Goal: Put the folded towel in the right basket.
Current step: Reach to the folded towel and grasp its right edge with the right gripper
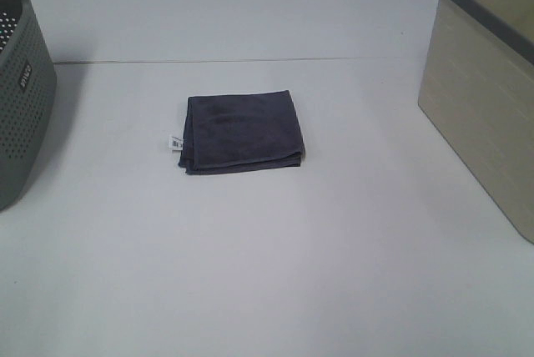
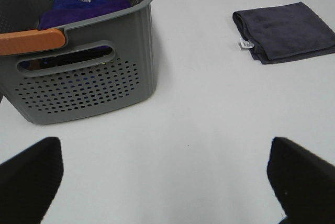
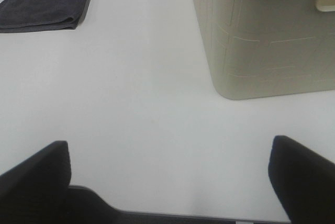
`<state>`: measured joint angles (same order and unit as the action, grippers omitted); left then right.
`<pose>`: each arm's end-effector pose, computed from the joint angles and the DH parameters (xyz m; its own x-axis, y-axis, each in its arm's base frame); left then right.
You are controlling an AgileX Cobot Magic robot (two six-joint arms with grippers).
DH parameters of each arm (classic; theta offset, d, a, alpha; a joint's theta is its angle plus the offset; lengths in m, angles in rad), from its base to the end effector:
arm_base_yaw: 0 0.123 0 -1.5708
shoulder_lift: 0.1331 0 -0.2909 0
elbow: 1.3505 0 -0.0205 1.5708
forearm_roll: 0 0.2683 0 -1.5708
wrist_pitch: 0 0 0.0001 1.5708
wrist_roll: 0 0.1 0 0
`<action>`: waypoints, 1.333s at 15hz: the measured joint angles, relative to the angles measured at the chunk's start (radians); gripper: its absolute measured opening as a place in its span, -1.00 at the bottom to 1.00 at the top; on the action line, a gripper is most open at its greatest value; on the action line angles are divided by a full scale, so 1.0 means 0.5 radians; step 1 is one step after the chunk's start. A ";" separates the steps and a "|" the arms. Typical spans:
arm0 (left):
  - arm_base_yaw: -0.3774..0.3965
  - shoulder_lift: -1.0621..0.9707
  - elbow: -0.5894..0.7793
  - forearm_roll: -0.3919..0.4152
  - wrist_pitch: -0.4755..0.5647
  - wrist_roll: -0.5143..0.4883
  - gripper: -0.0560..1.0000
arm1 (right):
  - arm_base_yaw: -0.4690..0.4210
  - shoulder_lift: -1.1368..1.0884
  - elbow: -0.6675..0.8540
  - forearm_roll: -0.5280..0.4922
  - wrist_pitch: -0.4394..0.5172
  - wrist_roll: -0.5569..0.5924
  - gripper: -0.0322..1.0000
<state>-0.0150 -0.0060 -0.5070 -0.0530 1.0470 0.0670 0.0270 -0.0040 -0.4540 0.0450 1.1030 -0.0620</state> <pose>0.0113 -0.0048 0.2851 -0.4289 0.0469 -0.9022 0.0738 0.9971 0.0167 0.0149 0.0044 0.2642 -0.5258 -0.0559 -0.8488 -0.0830 0.9964 -0.0142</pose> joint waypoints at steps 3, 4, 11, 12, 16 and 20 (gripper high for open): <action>0.000 0.000 0.000 -0.004 0.000 0.000 0.98 | 0.000 0.000 0.000 -0.002 0.000 0.000 0.97; 0.000 0.000 0.000 -0.004 0.000 0.000 0.98 | 0.000 0.000 0.000 -0.002 0.000 0.000 0.97; 0.000 0.000 0.000 -0.004 0.000 0.000 0.98 | 0.000 0.000 0.000 -0.002 0.000 0.000 0.97; 0.000 0.000 0.000 -0.004 0.000 0.000 0.98 | 0.000 0.000 0.000 -0.002 0.000 0.000 0.97; 0.000 0.000 0.000 -0.004 0.000 0.000 0.98 | 0.000 0.000 0.000 -0.002 0.000 0.000 0.97; 0.000 0.000 0.000 -0.004 0.000 0.000 0.98 | 0.000 0.000 0.000 -0.002 0.000 0.000 0.97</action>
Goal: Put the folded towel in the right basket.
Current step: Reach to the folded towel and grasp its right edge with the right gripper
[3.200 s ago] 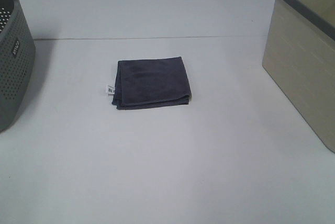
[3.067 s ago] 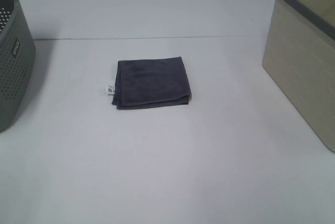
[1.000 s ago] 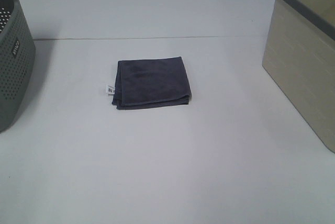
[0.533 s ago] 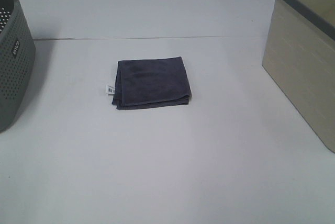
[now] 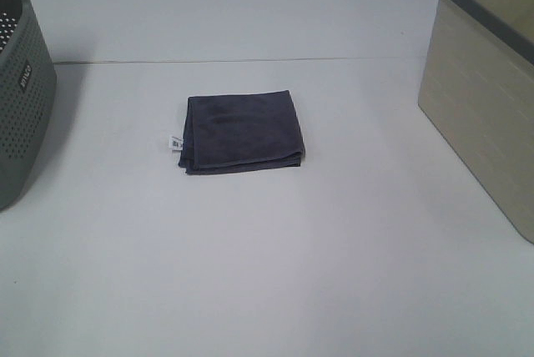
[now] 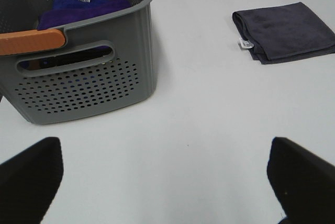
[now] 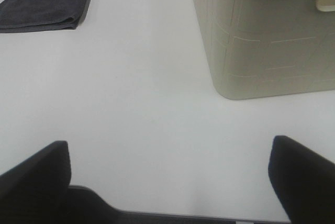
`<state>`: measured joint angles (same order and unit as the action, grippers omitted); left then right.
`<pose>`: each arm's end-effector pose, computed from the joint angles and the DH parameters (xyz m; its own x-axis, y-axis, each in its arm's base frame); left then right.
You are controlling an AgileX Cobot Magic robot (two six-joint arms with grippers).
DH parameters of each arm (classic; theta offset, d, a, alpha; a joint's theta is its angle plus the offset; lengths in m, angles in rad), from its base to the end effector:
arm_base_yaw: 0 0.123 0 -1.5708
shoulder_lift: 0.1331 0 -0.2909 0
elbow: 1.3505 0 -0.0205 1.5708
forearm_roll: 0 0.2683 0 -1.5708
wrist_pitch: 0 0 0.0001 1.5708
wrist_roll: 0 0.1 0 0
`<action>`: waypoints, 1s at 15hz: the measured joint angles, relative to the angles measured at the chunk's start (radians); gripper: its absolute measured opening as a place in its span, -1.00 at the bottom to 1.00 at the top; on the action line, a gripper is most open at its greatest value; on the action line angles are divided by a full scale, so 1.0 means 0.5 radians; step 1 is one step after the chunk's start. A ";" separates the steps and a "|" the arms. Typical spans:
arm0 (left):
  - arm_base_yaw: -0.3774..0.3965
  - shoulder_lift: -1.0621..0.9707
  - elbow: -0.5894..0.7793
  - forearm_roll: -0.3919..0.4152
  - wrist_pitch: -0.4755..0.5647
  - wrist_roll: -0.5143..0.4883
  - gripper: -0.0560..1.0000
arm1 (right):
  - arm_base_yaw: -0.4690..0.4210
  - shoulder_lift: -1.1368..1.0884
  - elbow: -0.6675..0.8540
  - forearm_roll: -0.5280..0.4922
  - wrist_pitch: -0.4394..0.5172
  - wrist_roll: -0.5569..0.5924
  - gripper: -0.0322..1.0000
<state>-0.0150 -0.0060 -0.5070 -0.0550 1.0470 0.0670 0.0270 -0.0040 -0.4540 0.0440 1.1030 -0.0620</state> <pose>0.0113 -0.0049 0.2851 -0.4288 0.0458 -0.9022 0.0749 0.9971 0.0151 0.0149 0.0043 0.2642 -0.5258 -0.0563 -0.8487 -0.0825 0.9965 -0.0150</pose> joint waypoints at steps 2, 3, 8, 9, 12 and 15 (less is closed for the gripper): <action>0.000 0.000 0.000 0.000 0.000 0.000 0.98 | 0.000 0.000 0.000 0.000 0.000 0.000 0.97; 0.000 0.000 0.000 0.000 0.000 0.000 0.98 | 0.000 0.000 0.000 0.000 0.000 0.000 0.97; 0.000 0.000 0.000 -0.006 0.000 0.000 0.98 | 0.000 0.598 -0.366 0.000 0.052 0.004 0.97; 0.000 0.000 0.000 -0.004 0.000 0.000 0.98 | 0.000 0.866 -0.572 0.008 0.110 0.026 0.97; 0.000 0.000 0.000 -0.006 0.000 0.000 0.98 | 0.000 1.650 -1.206 0.040 0.214 0.046 0.97; 0.000 0.000 0.000 -0.006 0.000 0.000 0.98 | 0.000 2.192 -1.614 0.044 0.214 0.048 0.97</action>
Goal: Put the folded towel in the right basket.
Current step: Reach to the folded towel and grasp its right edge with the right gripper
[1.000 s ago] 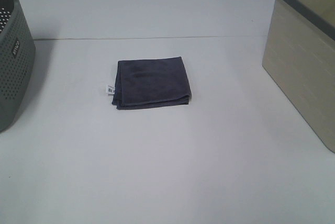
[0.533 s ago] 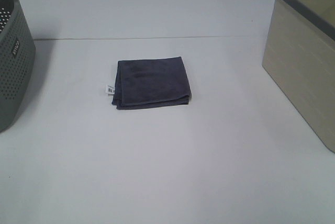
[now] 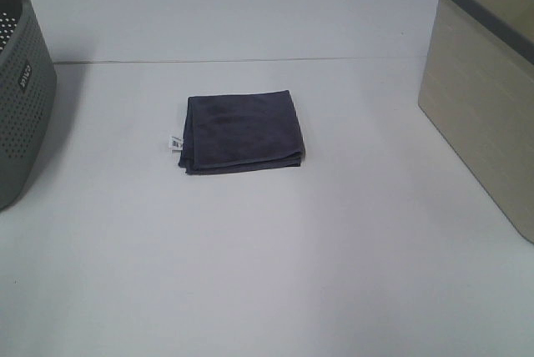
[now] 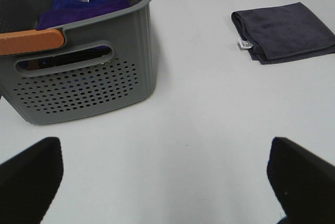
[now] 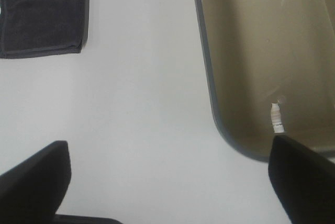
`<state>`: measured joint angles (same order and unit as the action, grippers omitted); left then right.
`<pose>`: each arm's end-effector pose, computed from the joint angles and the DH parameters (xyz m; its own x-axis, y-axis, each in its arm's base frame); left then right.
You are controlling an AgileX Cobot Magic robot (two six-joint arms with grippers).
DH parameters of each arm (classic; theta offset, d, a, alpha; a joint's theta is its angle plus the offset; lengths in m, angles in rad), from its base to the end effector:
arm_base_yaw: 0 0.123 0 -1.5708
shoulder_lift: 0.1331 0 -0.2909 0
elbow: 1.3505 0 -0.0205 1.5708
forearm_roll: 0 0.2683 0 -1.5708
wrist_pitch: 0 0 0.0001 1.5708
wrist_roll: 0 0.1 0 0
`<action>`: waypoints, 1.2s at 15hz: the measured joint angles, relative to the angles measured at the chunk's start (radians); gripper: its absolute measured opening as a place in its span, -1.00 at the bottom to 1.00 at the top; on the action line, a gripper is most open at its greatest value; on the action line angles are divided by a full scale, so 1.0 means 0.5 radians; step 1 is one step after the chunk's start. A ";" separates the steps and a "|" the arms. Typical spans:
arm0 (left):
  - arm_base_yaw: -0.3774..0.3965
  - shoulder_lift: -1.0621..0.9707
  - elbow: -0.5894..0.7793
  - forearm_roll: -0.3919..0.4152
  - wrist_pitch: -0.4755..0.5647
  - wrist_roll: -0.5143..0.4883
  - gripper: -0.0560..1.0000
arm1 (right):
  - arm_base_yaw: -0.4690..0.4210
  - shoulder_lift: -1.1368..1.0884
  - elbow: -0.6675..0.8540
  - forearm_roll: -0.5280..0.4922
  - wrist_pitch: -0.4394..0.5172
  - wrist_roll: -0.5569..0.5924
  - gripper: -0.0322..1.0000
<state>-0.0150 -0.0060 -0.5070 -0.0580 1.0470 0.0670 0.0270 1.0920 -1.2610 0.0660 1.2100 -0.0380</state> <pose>0.0113 -0.0052 0.2851 -0.4288 0.0443 -0.9023 0.0766 0.9970 0.0126 0.2133 0.0119 0.4031 -0.8139 -0.0366 -0.5798 -0.0746 0.9963 0.0418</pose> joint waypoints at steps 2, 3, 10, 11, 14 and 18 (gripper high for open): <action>0.000 0.000 0.000 0.000 0.000 0.000 0.98 | 0.000 0.236 -0.156 0.034 0.000 0.008 0.97; 0.000 0.000 0.000 0.000 0.000 0.000 0.98 | 0.000 0.326 -0.190 0.110 0.000 0.006 0.97; 0.000 0.000 0.000 -0.006 0.000 0.000 0.98 | 0.422 1.270 -0.328 0.802 -0.526 -0.146 0.97; 0.000 0.000 0.000 -0.006 0.000 0.000 0.98 | 0.436 1.436 -0.416 0.874 -0.538 -0.168 0.97; 0.000 0.000 0.000 -0.006 0.000 0.000 0.98 | 0.442 1.856 -0.766 0.928 -0.544 -0.170 0.97; 0.000 0.000 0.000 -0.006 0.000 0.000 0.98 | 0.442 2.278 -1.158 0.932 -0.522 -0.170 0.97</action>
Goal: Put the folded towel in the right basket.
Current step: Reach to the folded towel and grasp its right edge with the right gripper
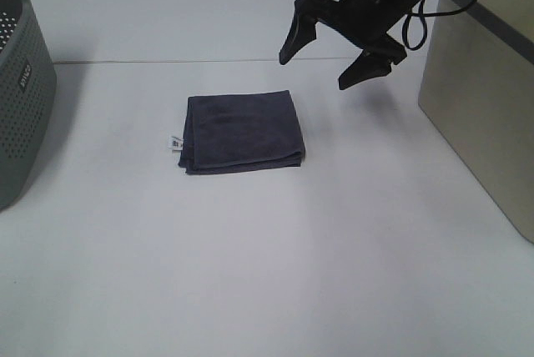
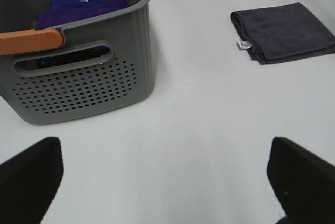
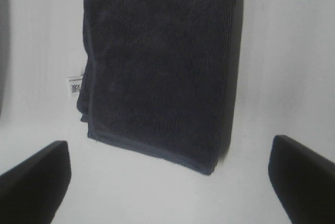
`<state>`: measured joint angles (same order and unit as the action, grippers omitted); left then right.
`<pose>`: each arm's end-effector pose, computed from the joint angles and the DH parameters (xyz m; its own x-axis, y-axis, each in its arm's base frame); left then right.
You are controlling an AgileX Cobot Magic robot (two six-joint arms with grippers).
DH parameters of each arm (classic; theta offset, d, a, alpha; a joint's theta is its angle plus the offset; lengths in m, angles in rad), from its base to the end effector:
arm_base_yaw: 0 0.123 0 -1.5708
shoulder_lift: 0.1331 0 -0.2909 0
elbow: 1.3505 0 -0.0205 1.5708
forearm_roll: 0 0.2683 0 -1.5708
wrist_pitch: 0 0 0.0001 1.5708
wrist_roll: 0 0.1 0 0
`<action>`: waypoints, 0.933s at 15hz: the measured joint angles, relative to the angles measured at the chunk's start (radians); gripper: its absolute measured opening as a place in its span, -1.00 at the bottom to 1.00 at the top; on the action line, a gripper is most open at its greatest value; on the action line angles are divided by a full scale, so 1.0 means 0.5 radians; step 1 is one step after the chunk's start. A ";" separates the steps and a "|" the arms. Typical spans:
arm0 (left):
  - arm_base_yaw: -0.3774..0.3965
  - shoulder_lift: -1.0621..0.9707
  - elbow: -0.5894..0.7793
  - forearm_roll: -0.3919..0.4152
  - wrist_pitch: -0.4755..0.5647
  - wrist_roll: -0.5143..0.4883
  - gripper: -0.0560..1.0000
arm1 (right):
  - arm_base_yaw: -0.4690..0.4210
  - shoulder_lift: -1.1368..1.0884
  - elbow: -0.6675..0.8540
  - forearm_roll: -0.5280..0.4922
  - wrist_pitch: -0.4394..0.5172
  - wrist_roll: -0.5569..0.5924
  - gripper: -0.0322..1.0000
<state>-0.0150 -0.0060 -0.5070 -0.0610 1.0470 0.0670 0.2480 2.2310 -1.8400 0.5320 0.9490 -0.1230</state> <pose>0.0112 -0.0055 0.2852 -0.4287 0.0428 -0.9024 0.0783 0.9969 0.0101 0.4784 0.1637 0.1821 -0.9548 -0.0483 -0.2934 -0.1830 0.8733 0.4514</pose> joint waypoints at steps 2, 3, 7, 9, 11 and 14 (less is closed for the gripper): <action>0.000 0.000 0.000 0.000 0.000 0.000 0.98 | 0.000 0.198 -0.142 0.000 0.006 0.000 0.97; 0.000 0.000 0.000 0.000 0.000 0.000 0.98 | 0.000 0.278 -0.184 0.002 0.002 0.000 0.97; 0.000 0.000 0.000 0.000 0.000 0.000 0.98 | 0.000 0.458 -0.204 0.010 -0.110 0.000 0.97; 0.000 0.000 0.000 0.000 0.000 0.000 0.98 | 0.000 0.484 -0.220 0.042 -0.130 0.000 0.96; 0.000 0.000 0.000 0.000 0.000 0.000 0.98 | 0.000 0.520 -0.234 0.112 -0.130 0.000 0.96; 0.000 0.000 0.000 0.000 0.000 0.000 0.98 | 0.002 0.570 -0.256 0.286 -0.130 0.000 0.86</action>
<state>-0.0150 -0.0060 -0.5070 -0.0610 1.0470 0.0670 0.2490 2.5160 -1.9680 0.6750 0.8840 -0.1230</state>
